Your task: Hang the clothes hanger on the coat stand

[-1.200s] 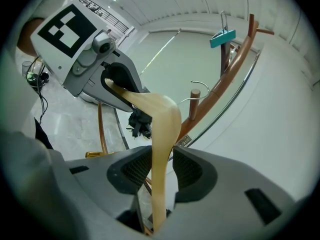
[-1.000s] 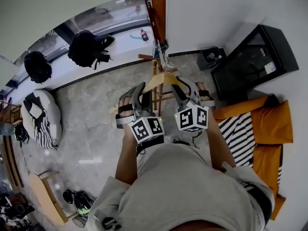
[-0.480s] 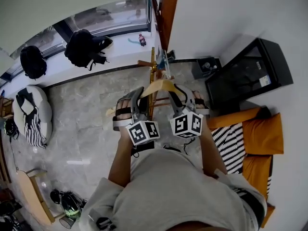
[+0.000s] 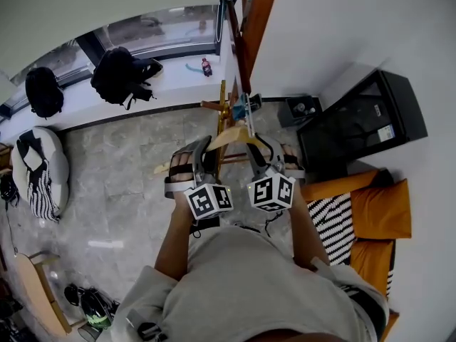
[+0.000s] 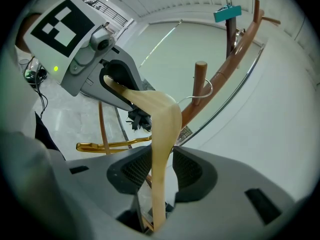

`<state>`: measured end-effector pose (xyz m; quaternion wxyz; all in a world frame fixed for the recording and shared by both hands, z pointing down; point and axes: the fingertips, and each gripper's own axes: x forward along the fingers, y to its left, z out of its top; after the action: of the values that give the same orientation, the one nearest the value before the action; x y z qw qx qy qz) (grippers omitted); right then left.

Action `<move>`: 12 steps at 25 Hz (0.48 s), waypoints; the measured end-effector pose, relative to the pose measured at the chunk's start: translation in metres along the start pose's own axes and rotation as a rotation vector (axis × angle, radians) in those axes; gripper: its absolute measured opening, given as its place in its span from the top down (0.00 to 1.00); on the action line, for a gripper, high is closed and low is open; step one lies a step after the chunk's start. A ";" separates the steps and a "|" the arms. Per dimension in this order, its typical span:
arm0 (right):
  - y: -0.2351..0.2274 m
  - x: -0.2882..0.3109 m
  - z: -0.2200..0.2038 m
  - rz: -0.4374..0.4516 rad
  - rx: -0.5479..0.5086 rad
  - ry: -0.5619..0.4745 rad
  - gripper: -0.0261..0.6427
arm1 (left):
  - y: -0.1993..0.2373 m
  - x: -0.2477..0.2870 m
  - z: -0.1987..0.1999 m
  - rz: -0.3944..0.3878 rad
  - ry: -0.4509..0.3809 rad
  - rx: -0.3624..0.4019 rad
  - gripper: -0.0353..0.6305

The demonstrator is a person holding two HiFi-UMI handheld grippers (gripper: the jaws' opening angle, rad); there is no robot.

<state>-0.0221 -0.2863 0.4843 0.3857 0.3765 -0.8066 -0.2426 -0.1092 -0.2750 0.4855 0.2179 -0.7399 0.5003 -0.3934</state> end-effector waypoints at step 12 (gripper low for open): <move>-0.004 0.022 -0.003 0.026 -0.001 0.021 0.78 | 0.004 0.019 -0.007 -0.007 0.029 -0.028 0.78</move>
<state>-0.0267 -0.3067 0.4929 0.3974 0.3684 -0.8072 -0.2340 -0.1139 -0.2936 0.4936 0.1988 -0.7388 0.5062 -0.3980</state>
